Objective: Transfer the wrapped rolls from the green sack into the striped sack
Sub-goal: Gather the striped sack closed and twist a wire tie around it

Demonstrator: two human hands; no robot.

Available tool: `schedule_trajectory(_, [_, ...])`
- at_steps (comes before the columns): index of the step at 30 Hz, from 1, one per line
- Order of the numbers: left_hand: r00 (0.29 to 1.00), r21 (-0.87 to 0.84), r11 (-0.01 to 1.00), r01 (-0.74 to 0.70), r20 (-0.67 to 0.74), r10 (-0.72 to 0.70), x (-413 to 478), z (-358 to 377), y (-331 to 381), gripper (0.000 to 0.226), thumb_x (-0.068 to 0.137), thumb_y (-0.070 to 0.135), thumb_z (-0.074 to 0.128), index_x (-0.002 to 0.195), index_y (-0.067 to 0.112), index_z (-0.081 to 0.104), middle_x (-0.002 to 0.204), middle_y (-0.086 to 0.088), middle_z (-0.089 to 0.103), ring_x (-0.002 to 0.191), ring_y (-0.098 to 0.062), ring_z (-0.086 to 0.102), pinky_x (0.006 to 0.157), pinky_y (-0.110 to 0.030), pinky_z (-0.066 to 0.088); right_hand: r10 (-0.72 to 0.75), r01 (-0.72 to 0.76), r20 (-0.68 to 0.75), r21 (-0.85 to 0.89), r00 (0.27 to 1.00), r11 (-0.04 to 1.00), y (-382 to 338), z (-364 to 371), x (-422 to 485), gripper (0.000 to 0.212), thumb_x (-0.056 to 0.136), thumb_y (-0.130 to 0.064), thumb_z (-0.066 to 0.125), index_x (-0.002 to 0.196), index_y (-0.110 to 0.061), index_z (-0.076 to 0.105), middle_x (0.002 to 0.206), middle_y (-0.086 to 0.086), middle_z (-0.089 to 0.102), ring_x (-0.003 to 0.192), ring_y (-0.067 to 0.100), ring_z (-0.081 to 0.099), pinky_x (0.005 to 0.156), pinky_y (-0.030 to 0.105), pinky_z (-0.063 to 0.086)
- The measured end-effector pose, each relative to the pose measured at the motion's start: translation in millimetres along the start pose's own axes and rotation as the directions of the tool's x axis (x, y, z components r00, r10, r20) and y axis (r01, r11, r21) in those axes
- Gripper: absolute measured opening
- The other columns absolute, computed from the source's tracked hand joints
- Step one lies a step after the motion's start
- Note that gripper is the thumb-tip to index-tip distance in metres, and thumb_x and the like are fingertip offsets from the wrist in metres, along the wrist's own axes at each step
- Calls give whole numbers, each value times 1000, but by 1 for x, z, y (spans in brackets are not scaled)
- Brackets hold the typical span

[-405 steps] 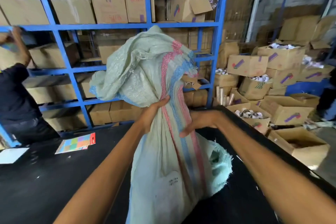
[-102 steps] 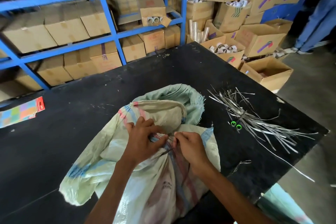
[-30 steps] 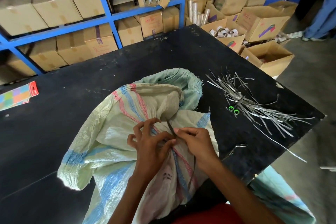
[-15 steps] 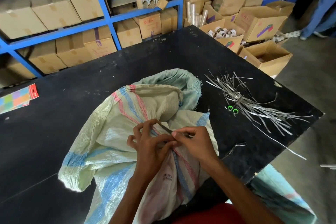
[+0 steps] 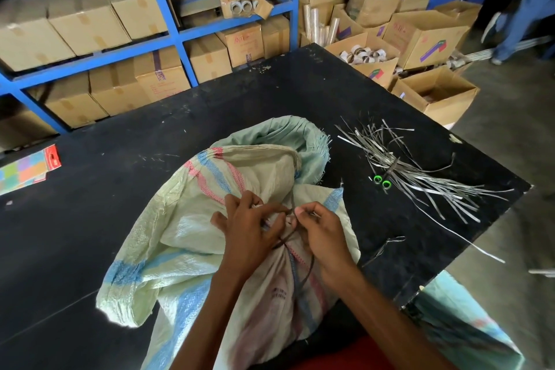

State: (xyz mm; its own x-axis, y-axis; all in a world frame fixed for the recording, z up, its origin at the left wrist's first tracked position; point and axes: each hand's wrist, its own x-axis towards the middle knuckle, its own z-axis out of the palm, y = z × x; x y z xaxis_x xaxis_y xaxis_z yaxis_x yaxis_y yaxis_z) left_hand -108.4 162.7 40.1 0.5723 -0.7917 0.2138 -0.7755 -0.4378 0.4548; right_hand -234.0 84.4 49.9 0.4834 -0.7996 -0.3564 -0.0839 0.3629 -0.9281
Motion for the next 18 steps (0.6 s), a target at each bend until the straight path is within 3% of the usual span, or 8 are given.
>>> schedule_trajectory(5, [998, 15, 998, -53, -27, 53, 2, 2, 4, 23, 86, 61, 57, 92, 44, 72, 93, 13, 46, 97, -18, 35, 77, -37, 21, -163, 133, -110, -238, 980, 962, -2, -3, 10, 16, 96, -20, 64, 84, -13, 70, 60, -9, 64, 57, -2, 58, 60, 16, 47])
schedule_trajectory(10, [989, 91, 989, -112, -87, 120, -4, 6, 10, 14, 84, 48, 65, 88, 38, 73, 92, 11, 51, 97, -22, 42, 79, -44, 32, -57, 38, -170, -113, 984, 993, 6, 1, 12, 23, 96, -21, 64, 75, -12, 68, 57, -10, 60, 56, 3, 55, 61, 27, 48])
schedule_trajectory(14, [994, 39, 996, -78, -72, 80, -2, 7, 5, 16, 83, 49, 63, 88, 37, 72, 86, 13, 47, 95, -21, 40, 77, -49, 42, -74, 43, -193, -162, 978, 986, 9, 0, 12, 25, 96, -23, 64, 75, -10, 66, 55, -9, 57, 55, 6, 53, 60, 30, 47])
schedule_trajectory(18, [989, 50, 996, -79, -120, 84, -4, 7, 15, 11, 80, 41, 67, 80, 33, 74, 97, 10, 56, 99, -24, 45, 81, -48, 37, -113, 71, -219, -192, 969, 979, 9, 1, 11, 24, 96, -24, 63, 79, -8, 66, 61, -5, 60, 59, 10, 55, 61, 31, 49])
